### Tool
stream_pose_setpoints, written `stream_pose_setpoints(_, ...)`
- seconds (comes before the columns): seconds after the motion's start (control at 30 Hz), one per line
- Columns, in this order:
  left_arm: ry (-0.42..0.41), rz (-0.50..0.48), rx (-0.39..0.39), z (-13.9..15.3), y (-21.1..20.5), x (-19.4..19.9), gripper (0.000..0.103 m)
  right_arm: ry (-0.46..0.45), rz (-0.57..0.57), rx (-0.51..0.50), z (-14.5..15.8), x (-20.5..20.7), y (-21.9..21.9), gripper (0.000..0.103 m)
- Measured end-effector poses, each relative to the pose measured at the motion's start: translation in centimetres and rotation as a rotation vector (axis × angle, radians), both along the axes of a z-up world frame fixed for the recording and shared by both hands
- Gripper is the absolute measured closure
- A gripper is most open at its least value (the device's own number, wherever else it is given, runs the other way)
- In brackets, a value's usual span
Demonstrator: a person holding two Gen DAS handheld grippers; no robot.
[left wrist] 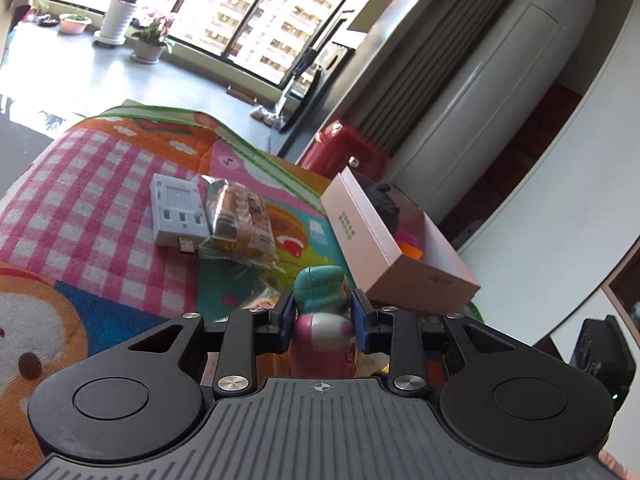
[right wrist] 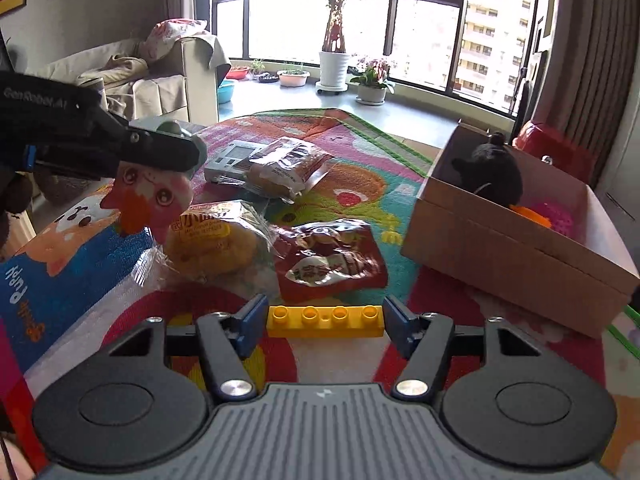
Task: Organize objects
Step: 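Grasp the yellow toy brick with the right tool while the left tool holds the figurine, then drop the yellow brick into the pink box with the right tool while the left tool drops the figurine in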
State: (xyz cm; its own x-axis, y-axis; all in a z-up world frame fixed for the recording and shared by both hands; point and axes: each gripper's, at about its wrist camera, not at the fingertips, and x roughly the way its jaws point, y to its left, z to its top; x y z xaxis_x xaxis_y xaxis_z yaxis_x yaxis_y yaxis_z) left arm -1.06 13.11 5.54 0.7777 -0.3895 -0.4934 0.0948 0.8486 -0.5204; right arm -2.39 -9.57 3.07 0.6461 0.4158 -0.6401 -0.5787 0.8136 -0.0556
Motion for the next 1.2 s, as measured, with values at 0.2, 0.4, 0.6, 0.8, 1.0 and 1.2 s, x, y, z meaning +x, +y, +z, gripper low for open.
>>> stream_pose_setpoints(0.2, 0.029, -0.136, 0.043, 0.0, -4.6, 0.2, 0.070, -0.028, -0.122, 0.063, 2.2, -1.9, -6.5, 0.040)
stream_pose_setpoints(0.4, -0.136, -0.226, 0.080, 4.5, -9.9, 3.7, 0.070, -0.052, -0.226, 0.097, 2.4, -2.4, -10.4, 0.040)
stream_pose_setpoints(0.6, -0.177, -0.154, 0.030, 5.8, -13.3, 13.3, 0.069, -0.078, -0.268, 0.144, 2.8, -2.3, -11.6, 0.040)
stream_pose_setpoints(0.8, -0.175, -0.033, 0.020, 3.7, -11.6, 13.5, 0.069, -0.145, -0.277, 0.165, 4.6, -2.0, -11.9, 0.040)
stream_pose_setpoints(1.0, -0.151, 0.003, 0.038, 2.0, -8.0, 9.1, 0.069, -0.193, -0.308, 0.245, 8.6, 2.7, -11.8, 0.040)
stream_pose_setpoints(1.2, -0.091, -0.057, 0.207, 0.4, -6.1, 5.1, 0.069, -0.149, -0.383, 0.266, 10.3, 10.1, -10.7, 0.014)
